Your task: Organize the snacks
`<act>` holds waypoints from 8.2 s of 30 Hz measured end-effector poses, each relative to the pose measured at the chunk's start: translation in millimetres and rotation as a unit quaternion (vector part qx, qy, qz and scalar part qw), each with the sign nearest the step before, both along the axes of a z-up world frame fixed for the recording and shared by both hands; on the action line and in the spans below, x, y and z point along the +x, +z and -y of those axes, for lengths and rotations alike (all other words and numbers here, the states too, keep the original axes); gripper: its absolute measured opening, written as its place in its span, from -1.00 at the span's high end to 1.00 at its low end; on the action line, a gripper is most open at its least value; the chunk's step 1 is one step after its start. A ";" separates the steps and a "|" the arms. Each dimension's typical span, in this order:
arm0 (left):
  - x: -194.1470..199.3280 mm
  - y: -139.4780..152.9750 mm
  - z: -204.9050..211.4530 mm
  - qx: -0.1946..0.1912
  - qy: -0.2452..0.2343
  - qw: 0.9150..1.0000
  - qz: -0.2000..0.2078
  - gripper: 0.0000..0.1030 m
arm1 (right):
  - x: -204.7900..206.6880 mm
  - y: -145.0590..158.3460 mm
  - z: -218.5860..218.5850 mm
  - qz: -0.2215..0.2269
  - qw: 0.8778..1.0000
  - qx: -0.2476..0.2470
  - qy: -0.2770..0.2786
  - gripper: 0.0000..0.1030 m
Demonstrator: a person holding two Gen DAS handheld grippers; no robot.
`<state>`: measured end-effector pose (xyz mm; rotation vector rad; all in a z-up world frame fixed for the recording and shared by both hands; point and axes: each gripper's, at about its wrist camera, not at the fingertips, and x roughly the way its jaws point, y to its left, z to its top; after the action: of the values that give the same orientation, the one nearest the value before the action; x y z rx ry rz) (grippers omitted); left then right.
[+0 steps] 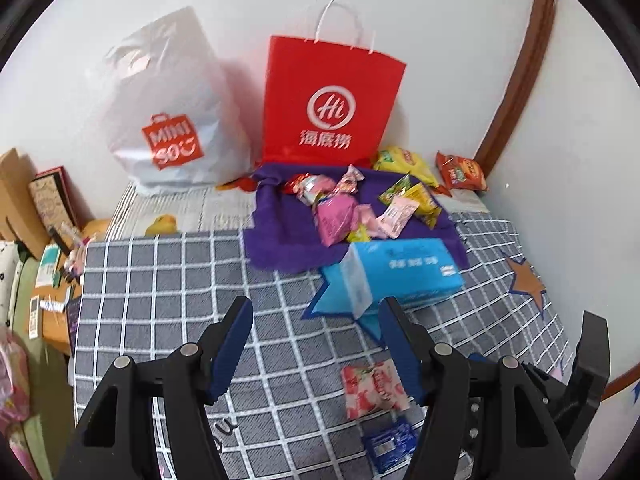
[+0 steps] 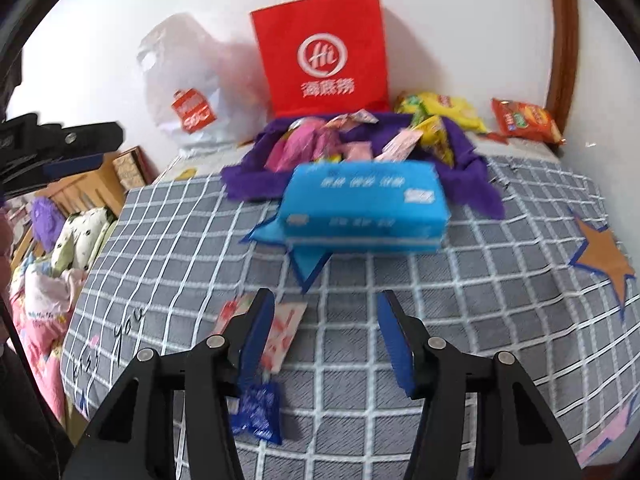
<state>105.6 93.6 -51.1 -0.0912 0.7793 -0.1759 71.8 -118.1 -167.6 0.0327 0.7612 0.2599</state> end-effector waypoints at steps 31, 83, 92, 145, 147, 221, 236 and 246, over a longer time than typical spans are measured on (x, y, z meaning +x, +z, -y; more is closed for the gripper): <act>12.3 -62.1 -62.6 -0.019 0.028 0.998 -0.046 -0.23 | 54.5 -64.5 -103.6 -0.076 0.996 -0.042 0.024 -0.50; -70.6 -153.7 107.6 0.071 -0.204 0.974 -0.064 -0.49 | -12.8 -54.8 96.9 -0.001 0.995 0.019 -0.093 0.39; -87.7 -157.4 104.7 0.109 -0.217 0.970 -0.013 -0.10 | -13.0 -57.9 100.6 -0.004 0.996 0.024 -0.089 0.40; 178.6 15.1 75.8 -0.005 -0.060 0.998 0.012 0.51 | 210.9 109.9 65.9 0.072 0.997 0.019 -0.018 0.43; 190.4 15.2 74.9 -0.002 -0.049 0.999 0.009 0.51 | 222.0 114.2 66.1 0.076 0.997 0.021 -0.022 0.43; 122.5 14.6 85.0 0.002 -0.026 1.000 -0.006 -0.52 | 147.8 115.9 67.0 0.046 0.996 -0.026 -0.065 -0.21; -9.7 20.9 84.8 0.031 0.010 0.998 0.061 -0.68 | 14.8 110.2 68.9 0.089 0.992 -0.032 -0.080 -0.63; -56.0 13.9 85.5 0.032 0.029 0.996 0.082 -0.74 | -32.9 96.1 74.9 0.105 0.990 -0.036 -0.092 -0.89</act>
<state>49.6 8.1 -37.2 -0.0386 0.6168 -0.1016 38.9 -193.0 -71.5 0.0081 0.5538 0.0581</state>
